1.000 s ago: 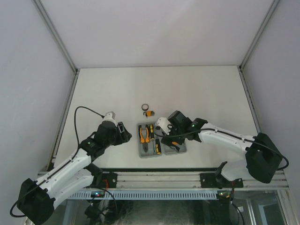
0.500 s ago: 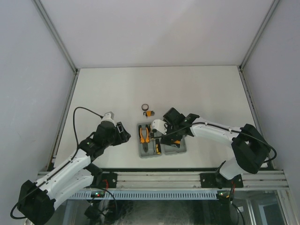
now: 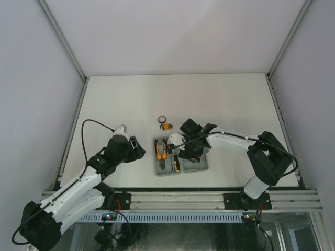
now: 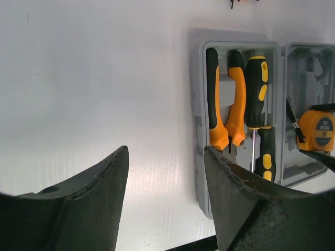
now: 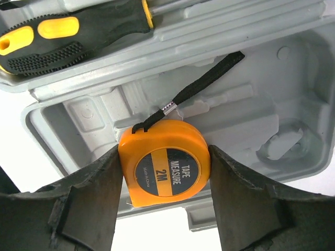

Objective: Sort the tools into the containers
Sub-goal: Place the engineering item in the storage box.

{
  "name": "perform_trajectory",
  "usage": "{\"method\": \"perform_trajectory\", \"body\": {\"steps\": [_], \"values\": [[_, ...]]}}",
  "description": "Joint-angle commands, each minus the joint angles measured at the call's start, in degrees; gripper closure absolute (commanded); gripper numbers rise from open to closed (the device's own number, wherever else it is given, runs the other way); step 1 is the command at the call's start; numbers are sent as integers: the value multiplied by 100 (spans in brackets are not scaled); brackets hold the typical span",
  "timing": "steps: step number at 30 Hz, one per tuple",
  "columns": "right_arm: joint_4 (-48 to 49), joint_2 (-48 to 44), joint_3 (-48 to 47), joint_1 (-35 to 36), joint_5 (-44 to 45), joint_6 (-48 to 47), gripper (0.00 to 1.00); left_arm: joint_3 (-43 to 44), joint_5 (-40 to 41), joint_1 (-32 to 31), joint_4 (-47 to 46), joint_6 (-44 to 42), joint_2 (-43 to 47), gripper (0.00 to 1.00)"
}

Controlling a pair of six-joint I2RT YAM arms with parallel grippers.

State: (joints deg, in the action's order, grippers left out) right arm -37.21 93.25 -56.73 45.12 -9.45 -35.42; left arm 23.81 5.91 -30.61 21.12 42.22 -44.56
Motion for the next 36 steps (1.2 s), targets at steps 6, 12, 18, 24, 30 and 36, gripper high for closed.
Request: {"method": "perform_trajectory", "body": {"steps": [6,12,18,24,30,36], "values": [[121,-277,-181,-36,439,1103,71,228,24,54,-108,-141,29,36],[252,-456,-162,152,896,2781,83,228,-18,55,-180,-141,-61,36],[-36,-370,-157,383,1339,4256,88,227,-100,64,-312,-130,-232,36],[-479,-386,-200,355,1965,6001,91,206,-129,64,-399,-105,-297,36],[-754,-174,-120,477,2340,7712,93,206,-170,64,-416,-100,-354,36],[-736,-196,105,538,2573,8580,88,217,-161,64,-425,-108,-365,36]]}}
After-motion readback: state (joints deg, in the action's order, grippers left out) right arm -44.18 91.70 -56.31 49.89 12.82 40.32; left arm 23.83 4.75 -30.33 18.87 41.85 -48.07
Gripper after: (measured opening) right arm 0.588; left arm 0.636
